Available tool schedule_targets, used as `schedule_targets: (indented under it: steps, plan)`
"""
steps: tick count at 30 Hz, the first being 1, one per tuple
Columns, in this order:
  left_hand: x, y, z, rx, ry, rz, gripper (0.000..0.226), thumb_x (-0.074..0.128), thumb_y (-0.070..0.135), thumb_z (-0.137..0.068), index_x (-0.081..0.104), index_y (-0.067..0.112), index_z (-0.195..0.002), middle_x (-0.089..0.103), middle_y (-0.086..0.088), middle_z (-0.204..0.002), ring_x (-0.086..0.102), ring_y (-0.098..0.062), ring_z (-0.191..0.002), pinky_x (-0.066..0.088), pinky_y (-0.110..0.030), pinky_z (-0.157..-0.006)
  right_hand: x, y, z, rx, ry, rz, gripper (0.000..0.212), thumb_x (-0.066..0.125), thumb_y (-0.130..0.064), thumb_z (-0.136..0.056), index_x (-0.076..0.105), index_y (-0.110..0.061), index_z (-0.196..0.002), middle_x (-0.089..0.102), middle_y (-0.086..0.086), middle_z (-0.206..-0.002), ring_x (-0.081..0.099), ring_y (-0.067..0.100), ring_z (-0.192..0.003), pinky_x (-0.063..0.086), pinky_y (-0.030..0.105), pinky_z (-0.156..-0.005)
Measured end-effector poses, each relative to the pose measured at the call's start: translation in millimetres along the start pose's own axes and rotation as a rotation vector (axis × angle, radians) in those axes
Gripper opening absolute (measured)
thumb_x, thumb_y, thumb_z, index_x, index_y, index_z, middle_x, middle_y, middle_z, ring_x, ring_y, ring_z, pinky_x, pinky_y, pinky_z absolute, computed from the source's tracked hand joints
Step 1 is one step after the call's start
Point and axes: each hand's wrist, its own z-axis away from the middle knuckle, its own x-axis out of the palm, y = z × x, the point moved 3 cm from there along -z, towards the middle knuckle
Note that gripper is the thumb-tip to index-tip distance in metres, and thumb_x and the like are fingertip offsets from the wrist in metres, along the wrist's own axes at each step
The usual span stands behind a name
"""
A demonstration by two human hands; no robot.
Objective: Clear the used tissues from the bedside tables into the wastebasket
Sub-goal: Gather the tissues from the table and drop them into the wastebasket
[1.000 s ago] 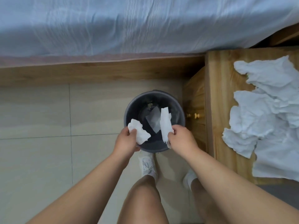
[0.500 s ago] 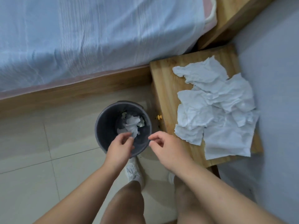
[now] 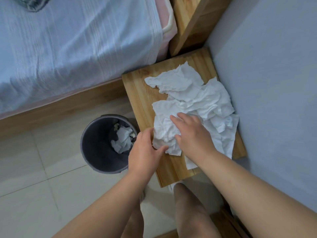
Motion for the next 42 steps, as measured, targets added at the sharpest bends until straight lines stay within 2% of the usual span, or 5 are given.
schedule_targets:
  steps: [5, 13, 20, 29, 42]
  plan:
    - [18.6, 4.1, -4.1, 0.033, 0.003, -0.019, 0.074, 0.078, 0.035, -0.09, 0.039, 0.032, -0.154, 0.053, 0.007, -0.146, 0.062, -0.015, -0.117, 0.045, -0.027, -0.082, 18.3, 7.5, -17.9, -0.049, -0.089, 0.087, 0.072, 0.071, -0.012, -0.092, 0.04, -0.026, -0.156, 0.038, 0.005, -0.161, 0.038, 0.03, -0.142, 0.05, 0.044, -0.099]
    - [4.1, 0.6, -5.2, -0.084, 0.048, 0.208, 0.04, 0.07, 0.025, -0.094, 0.065, 0.041, -0.131, 0.067, 0.022, -0.087, 0.063, 0.003, -0.081, 0.049, -0.018, -0.067, -15.5, 14.4, -13.9, -0.008, 0.095, -0.263, 0.02, 0.056, -0.015, -0.101, 0.076, -0.01, -0.104, 0.073, 0.002, -0.107, 0.065, 0.022, -0.099, 0.056, 0.04, -0.082]
    - [-13.9, -9.0, 15.4, -0.205, 0.026, 0.387, 0.021, 0.062, 0.026, -0.096, 0.066, 0.018, -0.077, 0.061, -0.003, -0.075, 0.054, -0.021, -0.07, 0.045, -0.039, -0.062, -48.4, 21.7, 5.9, 0.162, 0.136, -0.645, 0.023, 0.058, -0.032, -0.102, 0.072, -0.019, -0.088, 0.058, -0.003, -0.062, 0.047, 0.007, -0.054, 0.04, 0.024, -0.051]
    - [-61.3, -37.8, 50.7, -0.322, 0.08, 0.837, 0.013, 0.066, 0.018, -0.102, 0.077, 0.023, -0.106, 0.081, -0.004, -0.09, 0.078, -0.02, -0.083, 0.063, -0.029, -0.068, -79.6, -6.4, 24.8, 0.279, 0.262, -0.932, 0.027, 0.052, -0.023, -0.103, 0.045, -0.011, -0.079, 0.043, -0.004, -0.06, 0.046, 0.012, -0.055, 0.041, 0.017, -0.048]
    - [-117.1, -164.6, 62.9, -0.476, 0.229, 1.034, 0.019, 0.066, 0.008, -0.097, 0.078, 0.022, -0.104, 0.079, -0.006, -0.083, 0.075, -0.016, -0.073, 0.058, -0.02, -0.059, -26.6, -129.4, 15.2, 0.1, 0.193, -0.806, 0.023, 0.05, -0.04, -0.107, 0.058, -0.034, -0.086, 0.06, -0.001, -0.072, 0.057, 0.005, -0.059, 0.048, 0.024, -0.053]
